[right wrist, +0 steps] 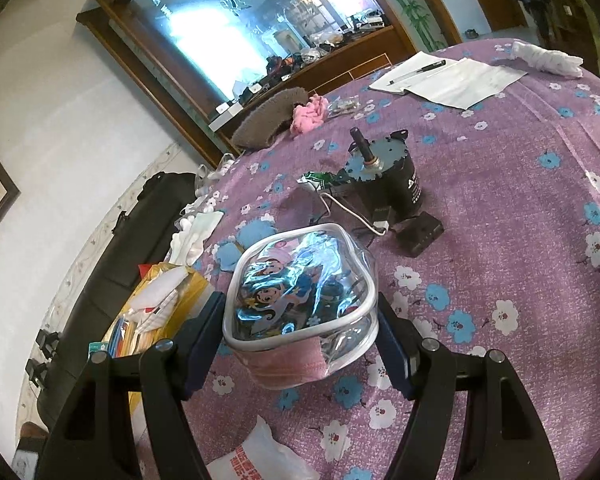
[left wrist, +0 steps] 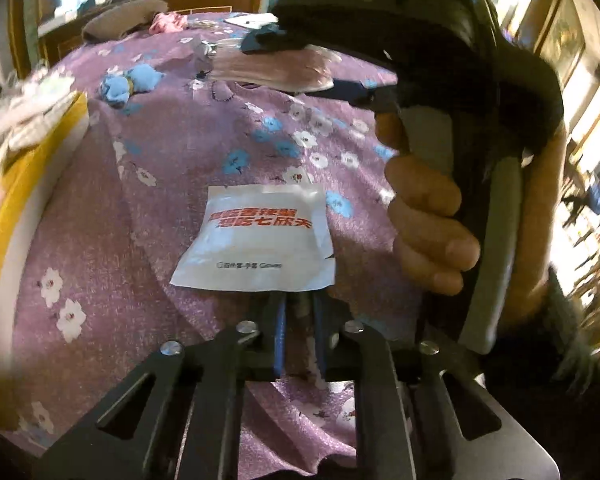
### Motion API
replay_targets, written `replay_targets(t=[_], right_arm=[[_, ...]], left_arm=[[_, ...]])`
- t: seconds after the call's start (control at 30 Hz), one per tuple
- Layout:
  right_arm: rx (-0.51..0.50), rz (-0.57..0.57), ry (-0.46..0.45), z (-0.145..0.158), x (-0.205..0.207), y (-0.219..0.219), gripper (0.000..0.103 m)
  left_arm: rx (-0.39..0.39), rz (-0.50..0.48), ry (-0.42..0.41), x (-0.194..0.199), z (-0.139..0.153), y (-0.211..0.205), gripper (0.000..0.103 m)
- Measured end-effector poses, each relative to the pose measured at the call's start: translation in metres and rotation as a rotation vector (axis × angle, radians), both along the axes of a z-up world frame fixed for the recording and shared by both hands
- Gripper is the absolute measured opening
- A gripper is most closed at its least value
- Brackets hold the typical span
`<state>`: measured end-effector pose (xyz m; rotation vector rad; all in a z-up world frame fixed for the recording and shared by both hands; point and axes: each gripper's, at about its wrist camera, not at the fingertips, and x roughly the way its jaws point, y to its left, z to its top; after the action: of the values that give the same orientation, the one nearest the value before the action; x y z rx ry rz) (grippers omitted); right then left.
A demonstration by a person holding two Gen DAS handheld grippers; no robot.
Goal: Organize soft objects
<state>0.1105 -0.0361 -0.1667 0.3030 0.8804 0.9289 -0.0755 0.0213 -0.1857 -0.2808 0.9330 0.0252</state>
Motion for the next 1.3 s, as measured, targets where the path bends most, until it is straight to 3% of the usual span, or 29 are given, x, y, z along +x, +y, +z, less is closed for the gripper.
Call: replay_targets(t=[0.1, 0.6, 0.73, 0.87, 0.9, 0.93, 0.97, 1.0, 1.1, 1.2, 1.3], right_arm=[[0.001, 0.002, 0.001, 0.0, 0.0, 0.001, 0.07], [-0.006, 0.01, -0.004, -0.001, -0.001, 0.002, 0.07], [-0.007, 0.01, -0.003, -0.002, -0.001, 0.003, 0.07], [-0.006, 0.013, -0.001, -0.002, -0.001, 0.003, 0.07], [-0.006, 0.015, -0.002, -0.002, -0.002, 0.004, 0.07], [-0.007, 0.016, -0.003, -0.002, -0.002, 0.004, 0.07], [-0.006, 0.016, -0.005, -0.002, -0.003, 0.004, 0.07], [-0.005, 0.017, -0.007, -0.002, -0.003, 0.004, 0.07], [0.0, 0.014, -0.01, -0.001, -0.004, 0.003, 0.07], [0.0, 0.011, -0.003, -0.002, -0.002, 0.002, 0.07], [0.002, 0.011, -0.001, -0.002, -0.001, 0.002, 0.07]], left_arm=[[-0.078, 0.016, -0.036, -0.004, 0.007, 0.011, 0.003], [-0.22, 0.103, -0.132, -0.019, 0.028, 0.043, 0.001], [-0.263, 0.134, -0.122, -0.021, 0.022, 0.053, 0.001], [-0.36, 0.154, -0.036, -0.015, 0.004, 0.064, 0.002], [-0.364, 0.153, -0.026, -0.013, 0.002, 0.066, 0.008], [-0.36, 0.155, -0.02, -0.012, 0.0, 0.066, 0.015], [-0.346, 0.157, -0.01, -0.009, -0.001, 0.066, 0.043], [-0.32, 0.161, -0.007, -0.005, -0.001, 0.064, 0.061], [-0.24, 0.15, -0.047, 0.003, 0.005, 0.057, 0.065], [-0.166, 0.094, -0.029, 0.021, 0.004, 0.046, 0.065], [-0.01, 0.051, -0.016, 0.038, -0.004, 0.031, 0.069]])
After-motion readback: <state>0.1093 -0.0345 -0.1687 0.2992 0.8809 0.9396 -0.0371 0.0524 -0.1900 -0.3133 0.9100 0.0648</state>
